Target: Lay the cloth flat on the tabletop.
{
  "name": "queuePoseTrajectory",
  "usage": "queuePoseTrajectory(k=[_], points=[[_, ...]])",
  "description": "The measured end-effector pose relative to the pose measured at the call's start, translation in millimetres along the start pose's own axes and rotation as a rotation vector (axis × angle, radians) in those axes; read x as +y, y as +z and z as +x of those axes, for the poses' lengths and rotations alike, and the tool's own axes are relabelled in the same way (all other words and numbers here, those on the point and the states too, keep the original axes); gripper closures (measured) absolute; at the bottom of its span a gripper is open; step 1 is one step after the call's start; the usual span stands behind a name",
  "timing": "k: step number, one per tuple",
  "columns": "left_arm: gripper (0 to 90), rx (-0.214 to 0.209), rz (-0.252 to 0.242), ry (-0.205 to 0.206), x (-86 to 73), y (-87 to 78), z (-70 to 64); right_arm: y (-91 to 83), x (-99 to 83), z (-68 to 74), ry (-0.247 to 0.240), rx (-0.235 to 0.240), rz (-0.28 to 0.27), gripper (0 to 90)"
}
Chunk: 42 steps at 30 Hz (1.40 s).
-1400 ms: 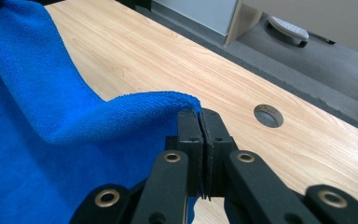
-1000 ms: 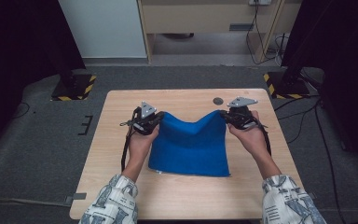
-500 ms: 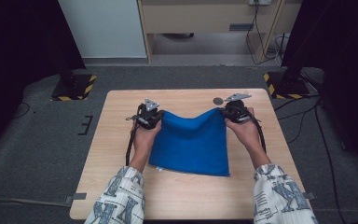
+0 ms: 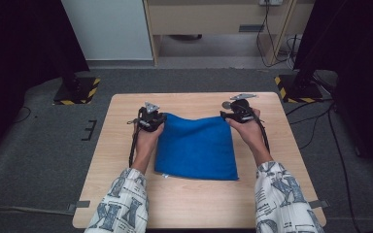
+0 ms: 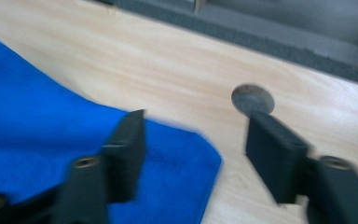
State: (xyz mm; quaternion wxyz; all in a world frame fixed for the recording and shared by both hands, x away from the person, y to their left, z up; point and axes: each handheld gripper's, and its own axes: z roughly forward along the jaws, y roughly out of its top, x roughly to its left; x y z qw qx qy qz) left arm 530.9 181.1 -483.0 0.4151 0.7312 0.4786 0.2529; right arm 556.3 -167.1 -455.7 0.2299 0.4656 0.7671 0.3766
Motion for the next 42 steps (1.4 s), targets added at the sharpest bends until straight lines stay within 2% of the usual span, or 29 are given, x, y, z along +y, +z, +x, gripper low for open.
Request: queuePoseTrajectory(k=[1,2,5,6,9,12,18,22,25,27,29,30,32,33,35,37,40,41,42], points=[[60.7,-0.016,-0.008,-0.021,-0.5,0.5,1.9,-1.2,0.5,-0.4,0.005,0.003,-0.004,31.0],[45.4,-0.024,-0.010,-0.033,-0.8,1.3,2.3,-6.5,1.9,0.1,0.008,-0.011,-0.010,27.3],[41.2,-0.007,-0.024,-0.016,1.4,-1.3,0.0,-10.6,2.9,1.8,0.007,-0.012,-0.010,26.3],[37.4,-0.019,-0.029,-0.012,3.1,-3.6,-1.4,-16.2,2.9,4.2,-0.002,-0.003,-0.026,26.0],[33.6,-0.022,-0.040,-0.007,5.7,-7.9,-3.2,-19.4,1.7,5.7,-0.004,0.000,-0.032,25.3],[29.8,-0.044,-0.059,-0.016,10.2,-16.1,-5.2,-24.6,-0.8,7.2,-0.011,0.009,-0.037,24.0],[25.5,-0.092,-0.058,0.027,17.3,-36.0,-13.7,-38.3,-6.3,12.2,-0.025,0.053,-0.043,20.1],[24.5,-0.107,-0.078,0.030,16.2,-50.9,-19.2,-49.1,-13.6,17.5,-0.053,0.080,-0.052,30.5],[24.4,-0.114,-0.082,0.049,10.3,-60.5,-23.3,-56.2,-21.8,23.5,-0.075,0.093,-0.058,39.8],[24.4,-0.124,-0.085,0.045,5.3,-64.7,-24.3,-60.4,-27.4,27.0,-0.083,0.109,-0.062,45.2],[24.4,-0.131,-0.076,0.054,-2.7,-69.3,-25.2,-62.8,-33.1,30.1,-0.099,0.122,-0.060,50.2],[24.4,-0.132,-0.071,0.056,-6.7,-71.5,-25.5,-64.9,-40.8,33.6,-0.104,0.132,-0.053,56.0],[24.4,-0.140,-0.064,0.059,-14.6,-76.9,-25.3,-65.6,-43.3,34.7,-0.106,0.137,-0.053,59.2],[24.6,-0.137,-0.067,0.061,-18.7,-80.3,-25.3,-69.2,-51.1,38.5,-0.117,0.157,-0.054,64.8],[24.9,-0.144,-0.065,0.063,-27.7,-86.7,-25.2,-70.9,-53.9,39.7,-0.119,0.163,-0.055,67.5],[25.9,-0.144,-0.057,0.069,-37.6,-92.5,-25.0,-77.5,-65.7,42.4,-0.124,0.186,-0.061,73.0],[26.7,-0.143,-0.050,0.080,-50.9,-101.1,-24.7,-80.8,-71.5,42.5,-0.124,0.193,-0.069,75.6],[27.0,-0.148,-0.047,0.087,-60.0,-107.1,-24.7,-85.3,-78.5,42.6,-0.115,0.200,-0.079,78.1],[27.2,-0.148,-0.047,0.087,-60.0,-107.1,-24.7,-86.5,-80.8,42.7,-0.111,0.204,-0.081,78.7]])
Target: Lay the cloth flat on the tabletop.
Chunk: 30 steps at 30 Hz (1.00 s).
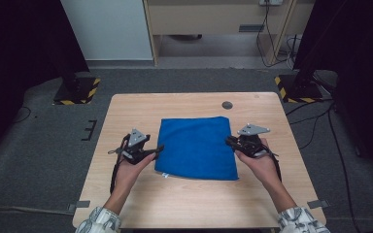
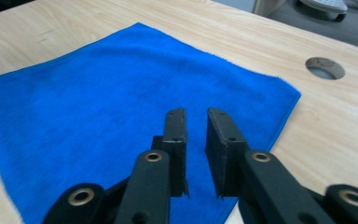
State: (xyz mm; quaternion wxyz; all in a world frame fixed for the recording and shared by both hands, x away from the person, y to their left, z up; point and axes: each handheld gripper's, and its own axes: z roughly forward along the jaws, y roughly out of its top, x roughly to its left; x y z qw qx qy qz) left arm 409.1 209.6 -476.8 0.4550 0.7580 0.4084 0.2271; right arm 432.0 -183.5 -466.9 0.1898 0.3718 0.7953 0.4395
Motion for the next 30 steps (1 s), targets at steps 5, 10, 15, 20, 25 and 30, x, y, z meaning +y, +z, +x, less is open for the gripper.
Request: queuePoseTrajectory(k=[5,10,15,20,25,30], points=[[27.2,-0.011,0.015,0.005,-20.0,-11.2,-2.7,-5.6,-16.4,3.0,0.004,0.017,0.002,80.0],[29.5,-0.029,0.075,0.028,-45.5,-21.1,-8.9,-11.0,-30.9,4.9,0.015,0.024,-0.001,79.1],[29.3,-0.012,0.083,0.026,-58.4,-35.7,-7.2,-21.8,-47.4,12.4,0.004,0.045,-0.002,73.8],[29.2,-0.029,0.101,0.008,-65.7,-40.9,-5.3,-24.9,-59.0,16.7,-0.002,0.063,0.022,71.4],[32.3,-0.042,0.140,0.017,-69.1,-33.7,-7.5,-22.7,-62.4,29.8,-0.035,0.085,0.041,64.3],[31.8,-0.063,0.149,0.016,-69.0,-29.0,-12.1,-15.4,-65.0,41.8,-0.080,0.100,0.073,56.7]])
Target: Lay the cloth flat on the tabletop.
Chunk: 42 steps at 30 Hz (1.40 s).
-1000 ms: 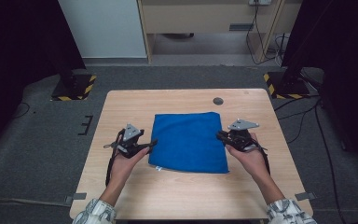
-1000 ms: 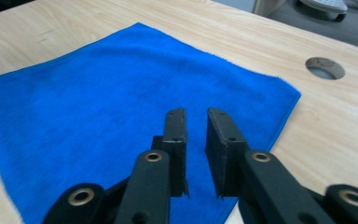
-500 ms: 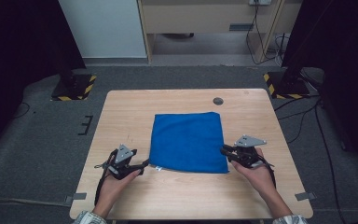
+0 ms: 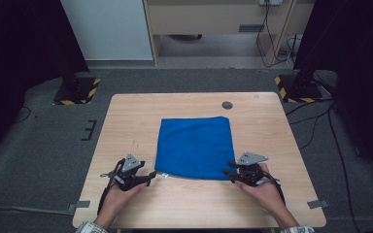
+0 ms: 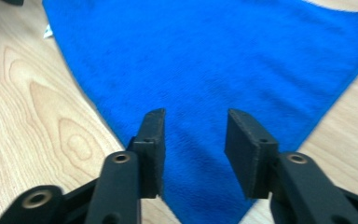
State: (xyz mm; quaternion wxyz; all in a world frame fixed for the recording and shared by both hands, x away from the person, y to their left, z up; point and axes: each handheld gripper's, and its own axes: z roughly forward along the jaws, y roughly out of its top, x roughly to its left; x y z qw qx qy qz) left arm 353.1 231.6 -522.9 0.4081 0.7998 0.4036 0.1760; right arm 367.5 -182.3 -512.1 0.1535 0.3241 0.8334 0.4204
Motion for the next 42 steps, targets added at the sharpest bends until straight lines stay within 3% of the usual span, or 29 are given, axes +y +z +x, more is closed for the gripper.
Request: queuePoseTrajectory(k=[16,20,24,28,29,34,36,42], points=[[37.3,-0.011,0.028,0.012,3.7,14.5,-5.5,12.3,-3.9,13.3,-0.090,0.061,0.068,55.9],[43.7,-0.023,0.024,0.016,6.2,17.6,-6.2,15.6,-4.2,16.5,-0.105,0.074,0.077,59.2],[53.6,-0.031,0.042,0.045,7.6,21.6,-9.5,19.1,-5.8,17.3,-0.118,0.086,0.100,66.0],[60.3,-0.022,0.050,0.060,10.0,22.7,-9.6,20.4,-6.5,16.8,-0.124,0.087,0.107,71.8],[66.1,-0.012,0.054,0.070,10.8,22.3,-9.5,20.9,-6.7,16.4,-0.129,0.090,0.108,74.9],[74.5,-0.031,0.058,0.057,12.6,22.2,-7.2,21.1,-7.0,14.0,-0.138,0.096,0.105,85.4],[81.1,-0.034,0.061,0.053,14.6,23.1,-7.0,21.2,-6.9,12.3,-0.131,0.097,0.104,87.6],[85.4,-0.052,0.012,0.062,30.5,23.2,-9.6,17.2,-2.9,7.0,-0.080,0.136,0.069,88.1]])
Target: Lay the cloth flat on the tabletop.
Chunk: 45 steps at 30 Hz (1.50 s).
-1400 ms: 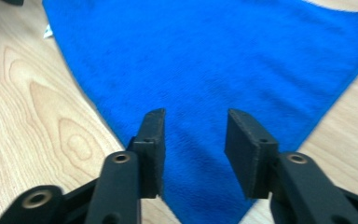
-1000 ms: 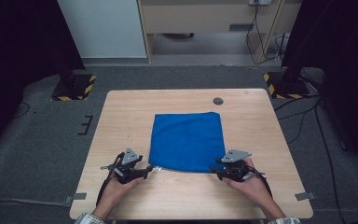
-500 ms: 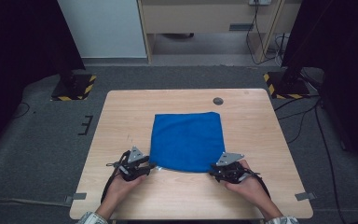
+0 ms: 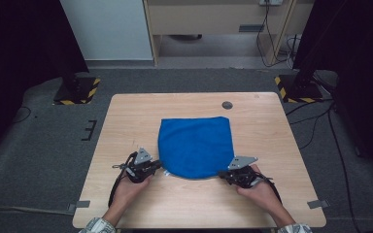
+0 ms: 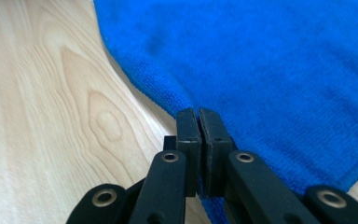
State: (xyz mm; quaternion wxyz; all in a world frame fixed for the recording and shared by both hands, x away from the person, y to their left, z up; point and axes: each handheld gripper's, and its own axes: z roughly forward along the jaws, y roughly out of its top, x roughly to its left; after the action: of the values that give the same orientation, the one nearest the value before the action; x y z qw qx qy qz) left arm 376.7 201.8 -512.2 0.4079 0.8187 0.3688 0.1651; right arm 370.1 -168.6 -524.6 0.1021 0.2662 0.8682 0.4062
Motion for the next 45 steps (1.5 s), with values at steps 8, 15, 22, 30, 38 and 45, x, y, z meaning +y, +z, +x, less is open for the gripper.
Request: queuePoseTrajectory(k=[8,15,22,30,38,45], points=[[85.3,0.014,0.016,0.007,31.4,20.8,5.9,-2.6,7.1,-16.9,0.060,-0.051,-0.043,87.5],[84.1,0.034,0.057,-0.050,45.6,55.0,23.6,5.3,0.6,-39.5,0.146,-0.132,-0.001,84.4],[57.5,0.107,0.019,-0.046,41.1,60.4,26.3,9.4,0.0,-40.6,0.145,-0.169,0.003,73.1],[49.3,0.090,-0.043,-0.058,43.3,47.7,25.9,8.7,0.4,-41.4,0.156,-0.183,-0.006,66.8],[49.1,0.078,-0.063,-0.031,46.9,47.0,15.7,7.9,0.7,-41.5,0.162,-0.184,-0.009,64.9],[46.8,0.100,-0.063,-0.037,47.6,53.5,13.5,8.8,0.4,-40.6,0.157,-0.181,-0.008,63.8]])
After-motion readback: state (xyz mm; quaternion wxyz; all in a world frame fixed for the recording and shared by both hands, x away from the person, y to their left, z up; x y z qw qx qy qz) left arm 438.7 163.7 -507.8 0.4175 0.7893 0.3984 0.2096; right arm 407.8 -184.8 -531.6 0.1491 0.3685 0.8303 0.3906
